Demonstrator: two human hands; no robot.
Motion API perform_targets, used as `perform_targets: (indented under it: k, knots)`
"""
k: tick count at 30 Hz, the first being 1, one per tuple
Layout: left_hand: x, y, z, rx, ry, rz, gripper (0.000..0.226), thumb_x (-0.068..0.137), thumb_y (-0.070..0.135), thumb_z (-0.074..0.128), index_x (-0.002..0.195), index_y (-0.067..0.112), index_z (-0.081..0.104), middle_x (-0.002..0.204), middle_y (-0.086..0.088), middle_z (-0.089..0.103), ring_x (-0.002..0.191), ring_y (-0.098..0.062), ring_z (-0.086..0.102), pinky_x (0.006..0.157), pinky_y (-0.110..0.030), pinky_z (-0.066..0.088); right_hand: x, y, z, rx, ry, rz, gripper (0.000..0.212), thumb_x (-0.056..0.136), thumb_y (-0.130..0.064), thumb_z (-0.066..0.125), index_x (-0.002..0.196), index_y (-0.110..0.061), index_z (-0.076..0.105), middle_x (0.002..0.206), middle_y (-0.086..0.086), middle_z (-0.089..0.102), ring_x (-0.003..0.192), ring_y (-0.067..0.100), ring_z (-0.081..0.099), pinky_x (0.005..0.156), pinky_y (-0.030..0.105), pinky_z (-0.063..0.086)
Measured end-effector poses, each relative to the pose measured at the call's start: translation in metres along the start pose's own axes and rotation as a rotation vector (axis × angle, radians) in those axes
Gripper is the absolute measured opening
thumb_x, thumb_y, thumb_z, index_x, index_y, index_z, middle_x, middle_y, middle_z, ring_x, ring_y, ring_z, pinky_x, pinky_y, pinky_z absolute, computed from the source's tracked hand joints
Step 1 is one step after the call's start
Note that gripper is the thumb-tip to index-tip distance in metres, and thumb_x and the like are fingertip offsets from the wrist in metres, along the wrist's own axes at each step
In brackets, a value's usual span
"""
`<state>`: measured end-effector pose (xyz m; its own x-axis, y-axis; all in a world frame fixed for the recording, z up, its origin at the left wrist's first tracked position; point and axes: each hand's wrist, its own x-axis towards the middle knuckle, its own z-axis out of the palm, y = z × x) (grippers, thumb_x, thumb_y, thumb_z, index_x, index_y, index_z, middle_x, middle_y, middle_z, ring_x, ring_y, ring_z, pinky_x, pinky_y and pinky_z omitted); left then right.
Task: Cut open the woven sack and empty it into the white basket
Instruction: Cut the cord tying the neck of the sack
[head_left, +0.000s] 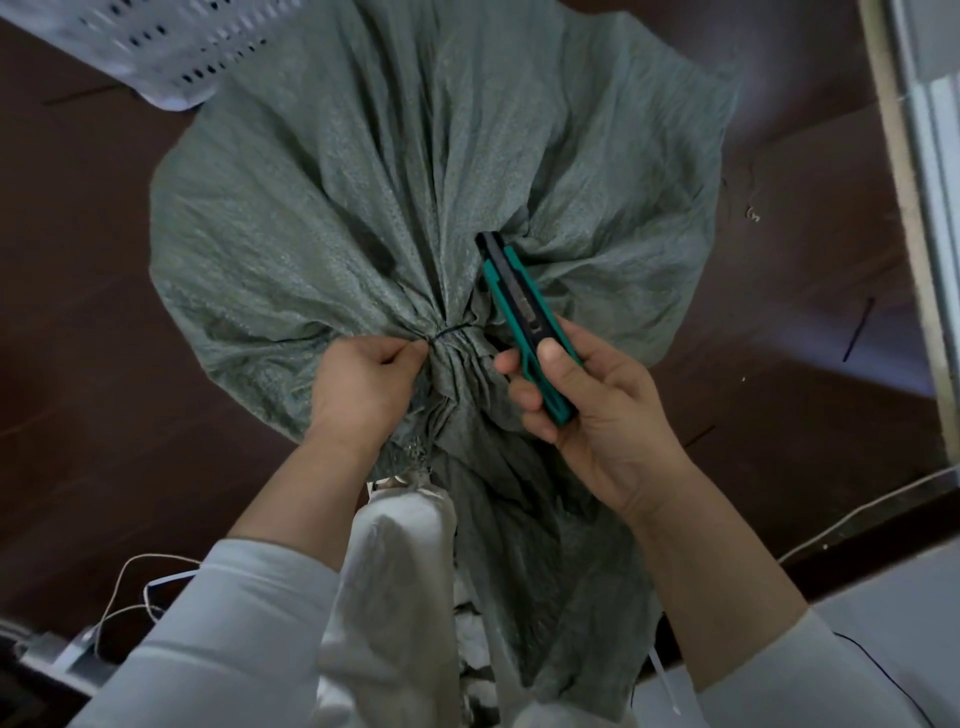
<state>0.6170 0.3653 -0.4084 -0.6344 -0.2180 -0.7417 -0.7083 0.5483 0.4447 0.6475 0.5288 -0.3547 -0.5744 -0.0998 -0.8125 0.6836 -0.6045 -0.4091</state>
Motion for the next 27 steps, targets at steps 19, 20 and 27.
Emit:
perform_targets:
  k: [19, 20, 27]
  knots:
    - [0.004, -0.001, -0.002, -0.002, -0.032, -0.036, 0.027, 0.088, 0.026, 0.061, 0.068, 0.011, 0.071, 0.029, 0.014, 0.048, 0.035, -0.005, 0.043, 0.057, -0.022, 0.039, 0.002, -0.001, -0.001, -0.083, 0.247, 0.036, 0.014, 0.091, -0.019, 0.053, 0.098, -0.008, 0.059, 0.058, 0.003, 0.060, 0.039, 0.008, 0.043, 0.036, 0.016, 0.027]
    - [0.003, 0.000, -0.004, 0.048, -0.043, -0.012, 0.032, 0.089, 0.027, 0.059, 0.061, 0.014, 0.067, 0.031, 0.013, 0.050, 0.034, -0.003, 0.046, 0.055, -0.023, 0.039, 0.001, -0.001, -0.001, -0.078, 0.248, 0.031, 0.013, 0.089, -0.019, 0.055, 0.096, -0.009, 0.060, 0.060, 0.004, 0.063, 0.042, 0.010, 0.048, 0.039, 0.018, 0.032]
    - [0.008, 0.019, -0.012, 0.639, -0.108, 0.204, 0.029, 0.092, 0.032, 0.050, 0.095, 0.012, 0.070, 0.100, -0.015, 0.071, 0.096, -0.034, 0.064, 0.083, -0.041, 0.052, 0.001, -0.007, -0.004, -0.053, 0.128, 0.147, 0.018, 0.075, 0.001, 0.052, 0.091, -0.006, 0.054, 0.066, 0.008, 0.061, 0.055, 0.020, 0.061, 0.050, 0.027, 0.053]
